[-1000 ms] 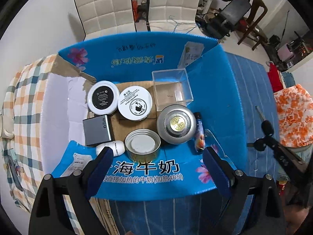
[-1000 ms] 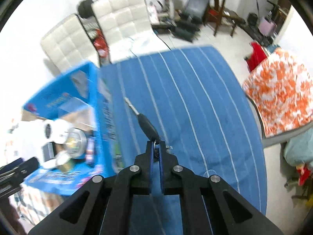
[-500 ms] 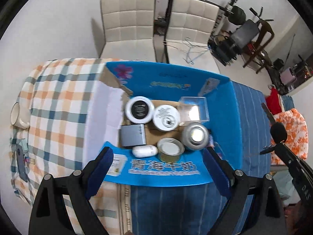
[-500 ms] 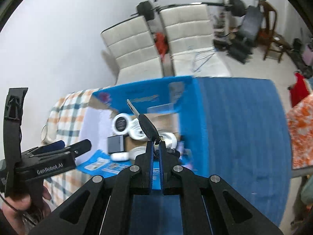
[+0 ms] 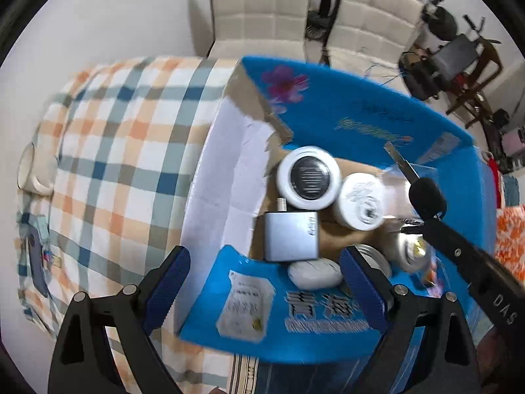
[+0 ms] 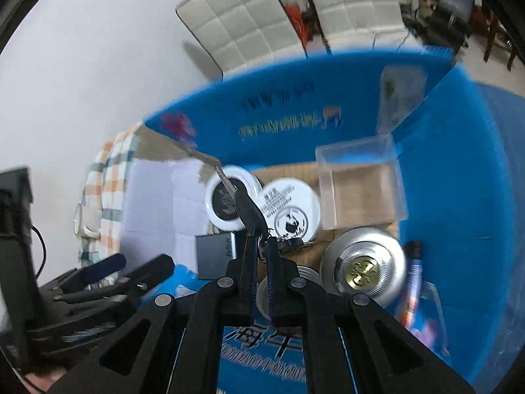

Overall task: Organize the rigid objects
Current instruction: 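Carry the car key into the blue box and open the right tool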

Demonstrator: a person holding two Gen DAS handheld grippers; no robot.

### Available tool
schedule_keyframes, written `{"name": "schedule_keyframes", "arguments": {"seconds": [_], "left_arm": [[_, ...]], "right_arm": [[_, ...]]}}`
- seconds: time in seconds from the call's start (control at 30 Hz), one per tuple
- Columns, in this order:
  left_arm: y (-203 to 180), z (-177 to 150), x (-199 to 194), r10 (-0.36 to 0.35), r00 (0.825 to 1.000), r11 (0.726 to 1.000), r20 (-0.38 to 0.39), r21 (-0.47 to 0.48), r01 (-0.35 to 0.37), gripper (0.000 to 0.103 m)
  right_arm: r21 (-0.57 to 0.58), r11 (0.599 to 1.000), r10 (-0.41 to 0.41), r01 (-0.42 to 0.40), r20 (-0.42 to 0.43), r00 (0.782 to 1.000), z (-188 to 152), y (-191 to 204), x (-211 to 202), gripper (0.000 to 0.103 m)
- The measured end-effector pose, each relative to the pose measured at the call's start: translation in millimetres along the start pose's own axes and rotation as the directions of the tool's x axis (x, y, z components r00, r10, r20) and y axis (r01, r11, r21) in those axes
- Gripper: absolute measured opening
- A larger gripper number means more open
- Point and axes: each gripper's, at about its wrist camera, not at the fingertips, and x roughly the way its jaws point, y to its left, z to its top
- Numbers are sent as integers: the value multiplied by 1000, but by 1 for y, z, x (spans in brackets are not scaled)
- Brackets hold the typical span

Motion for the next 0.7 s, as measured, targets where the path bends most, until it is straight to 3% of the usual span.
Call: {"name": "schedule_keyframes", "arguments": {"seconds": [0.07,0.27,0.37,0.53,0.6,0.7], "left_arm": [[2,3,10,-14,1000,1000,-9,-1,14,93],[-6,6,27,-4,1000,999,-30,38,5,93],[-7,7,27,-9,999,999,-30,41,10,93],[-6,8,25,-7,1000,999,-29,47,9,93],[-6,7,24,-5,1000,999,-26,50,6,93],[-6,6,22,5,1000,998,-17,61,-4,93]], "right_arm": [[4,999,32,-32,-14,999,0,-4,12,6],[-119,991,-60,54,-51,997,-5,16,23,6],[-99,993,-65,56,-90,994,-11,12,30,6],[-116,987,-122,114,-64,990,-16,18,24,9],[-124,978,-174,167,-52,983,-16,18,20,16],[-113,970,-222,217,-37,974,-17,13,11,49]]}}
